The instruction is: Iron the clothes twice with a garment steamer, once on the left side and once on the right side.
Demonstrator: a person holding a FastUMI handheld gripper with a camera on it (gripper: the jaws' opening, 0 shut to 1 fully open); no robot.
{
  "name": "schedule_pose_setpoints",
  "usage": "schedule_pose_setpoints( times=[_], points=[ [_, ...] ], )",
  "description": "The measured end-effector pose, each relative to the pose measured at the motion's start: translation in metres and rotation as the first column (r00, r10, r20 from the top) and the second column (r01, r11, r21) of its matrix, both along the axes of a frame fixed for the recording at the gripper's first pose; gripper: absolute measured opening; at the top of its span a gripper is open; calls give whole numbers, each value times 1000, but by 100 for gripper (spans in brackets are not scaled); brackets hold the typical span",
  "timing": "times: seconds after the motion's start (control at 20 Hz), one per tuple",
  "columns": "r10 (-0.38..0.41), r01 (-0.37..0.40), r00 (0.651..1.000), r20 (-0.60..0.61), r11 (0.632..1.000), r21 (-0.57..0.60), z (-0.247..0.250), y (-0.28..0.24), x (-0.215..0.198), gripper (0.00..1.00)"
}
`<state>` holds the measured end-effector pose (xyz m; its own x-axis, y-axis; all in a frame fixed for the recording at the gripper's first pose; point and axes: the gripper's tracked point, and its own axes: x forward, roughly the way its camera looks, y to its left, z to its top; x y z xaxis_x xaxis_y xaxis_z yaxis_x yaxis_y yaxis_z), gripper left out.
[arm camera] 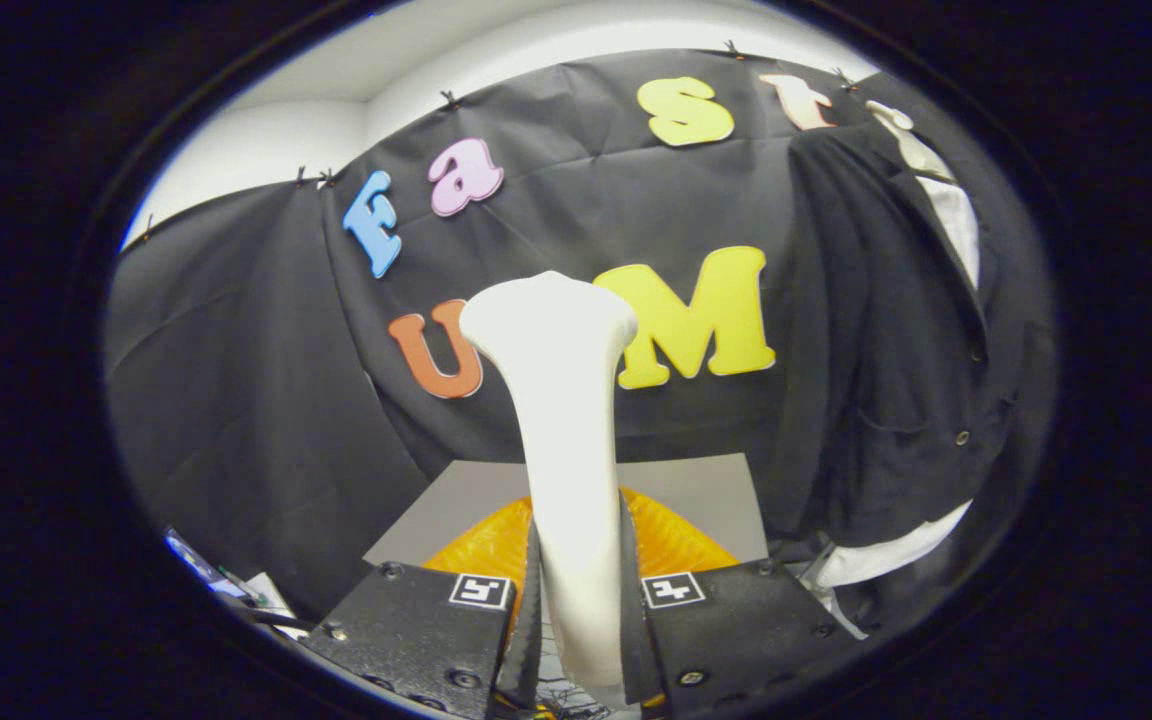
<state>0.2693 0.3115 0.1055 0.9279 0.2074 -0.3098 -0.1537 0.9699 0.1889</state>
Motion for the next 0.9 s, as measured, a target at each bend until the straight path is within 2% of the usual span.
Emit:
schedule_pose_setpoints(
  times=[0.25,0.5,0.9],
  points=[
    [-114,113,993,37,993,27,8,-55,-42,35],
    [-236,235,964,120,972,23,28,-103,-75,35],
    [-413,417,873,259,908,46,71,-207,-109,35]
  ],
)
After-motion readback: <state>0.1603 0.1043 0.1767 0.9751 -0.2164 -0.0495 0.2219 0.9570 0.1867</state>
